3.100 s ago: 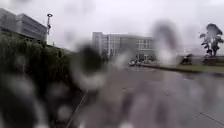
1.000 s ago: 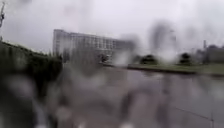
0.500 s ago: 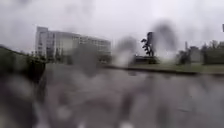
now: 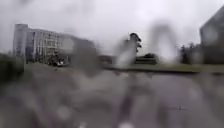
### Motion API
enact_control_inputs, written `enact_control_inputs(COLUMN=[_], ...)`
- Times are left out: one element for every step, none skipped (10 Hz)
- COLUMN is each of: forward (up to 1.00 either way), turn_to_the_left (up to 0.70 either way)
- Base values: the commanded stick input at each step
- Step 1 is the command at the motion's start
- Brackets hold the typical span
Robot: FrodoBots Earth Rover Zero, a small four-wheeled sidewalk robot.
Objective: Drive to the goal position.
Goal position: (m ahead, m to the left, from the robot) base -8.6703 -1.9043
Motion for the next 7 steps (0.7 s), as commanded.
enact_control_inputs(forward=[0.0, 0.0, 0.0, 0.0, 0.0, 0.0, 0.0], turn_to_the_left=[-0.45, -0.45, -0.45, -0.45, -0.45, -0.45, -0.45])
